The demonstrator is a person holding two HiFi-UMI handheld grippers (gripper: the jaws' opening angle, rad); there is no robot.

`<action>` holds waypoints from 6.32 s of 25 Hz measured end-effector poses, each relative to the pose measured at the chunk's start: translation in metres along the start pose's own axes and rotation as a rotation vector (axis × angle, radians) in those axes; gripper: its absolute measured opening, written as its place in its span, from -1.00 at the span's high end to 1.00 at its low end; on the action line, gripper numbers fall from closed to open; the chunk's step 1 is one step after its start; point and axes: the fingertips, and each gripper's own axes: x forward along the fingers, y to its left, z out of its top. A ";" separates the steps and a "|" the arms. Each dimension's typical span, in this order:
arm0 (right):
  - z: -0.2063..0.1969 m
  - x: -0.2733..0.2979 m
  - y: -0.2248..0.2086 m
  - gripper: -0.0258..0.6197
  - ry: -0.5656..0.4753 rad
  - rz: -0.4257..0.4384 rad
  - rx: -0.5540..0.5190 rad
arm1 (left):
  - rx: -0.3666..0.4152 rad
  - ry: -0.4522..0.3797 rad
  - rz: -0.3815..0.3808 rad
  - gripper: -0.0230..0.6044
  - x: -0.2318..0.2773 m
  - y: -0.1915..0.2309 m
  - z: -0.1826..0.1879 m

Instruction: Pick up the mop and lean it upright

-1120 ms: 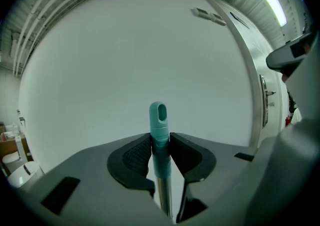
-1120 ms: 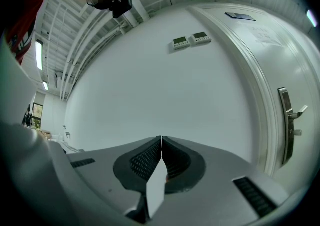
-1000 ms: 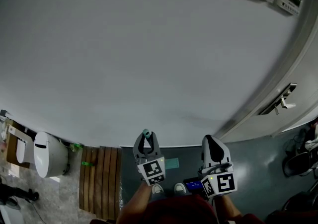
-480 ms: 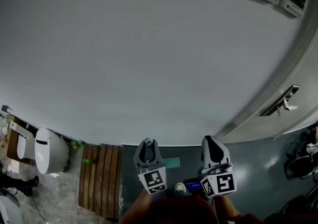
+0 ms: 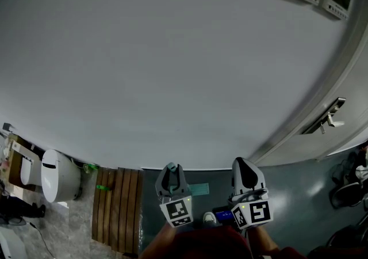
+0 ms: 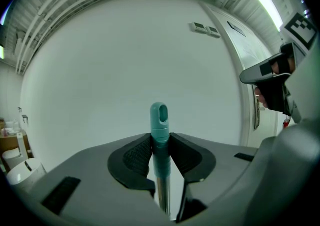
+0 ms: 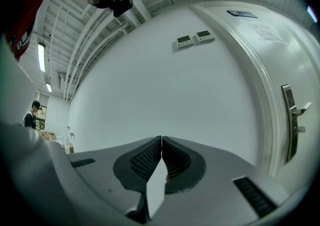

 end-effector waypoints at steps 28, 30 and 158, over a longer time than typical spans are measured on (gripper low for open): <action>0.015 0.000 0.012 0.86 -0.039 0.033 0.019 | -0.026 -0.168 -0.015 0.54 -0.044 0.016 0.132; 0.017 0.000 0.013 0.86 -0.044 0.036 0.018 | -0.033 -0.167 -0.013 0.54 -0.045 0.017 0.134; 0.006 -0.001 -0.007 0.86 -0.019 -0.011 0.025 | 0.080 0.075 -0.219 0.56 0.108 -0.036 0.011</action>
